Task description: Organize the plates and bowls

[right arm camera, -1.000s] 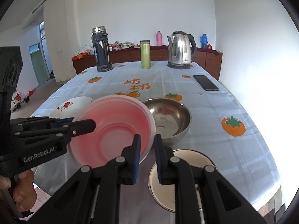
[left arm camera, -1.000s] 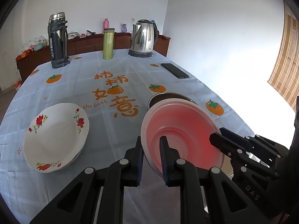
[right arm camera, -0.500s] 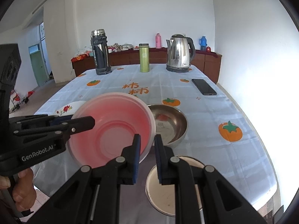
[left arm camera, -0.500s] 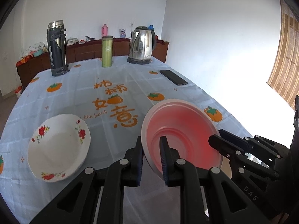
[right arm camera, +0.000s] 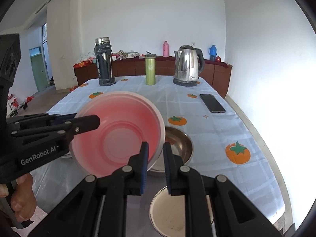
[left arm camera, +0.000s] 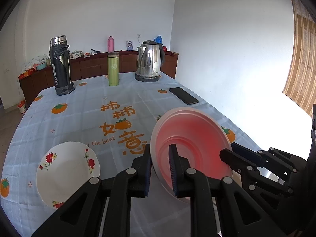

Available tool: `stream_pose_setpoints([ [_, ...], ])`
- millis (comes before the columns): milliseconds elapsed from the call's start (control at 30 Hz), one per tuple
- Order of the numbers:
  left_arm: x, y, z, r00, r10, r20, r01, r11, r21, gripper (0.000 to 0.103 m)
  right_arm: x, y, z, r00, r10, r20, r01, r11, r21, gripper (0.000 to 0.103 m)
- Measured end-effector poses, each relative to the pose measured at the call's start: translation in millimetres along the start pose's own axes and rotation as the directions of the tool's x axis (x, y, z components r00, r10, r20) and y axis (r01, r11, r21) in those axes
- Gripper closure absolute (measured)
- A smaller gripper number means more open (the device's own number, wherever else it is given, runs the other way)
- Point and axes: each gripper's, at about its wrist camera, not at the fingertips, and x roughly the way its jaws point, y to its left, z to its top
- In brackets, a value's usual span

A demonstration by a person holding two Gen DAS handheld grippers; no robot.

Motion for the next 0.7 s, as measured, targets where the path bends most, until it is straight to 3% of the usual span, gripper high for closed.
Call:
stream_pose_setpoints([
  [700,26,-6,26,1.0,-0.022,-0.012,0.022,1.0,0.014,0.084,23,-21,25,0.997,-0.057,-0.045,0.056,0.998,-0.015,0.088],
])
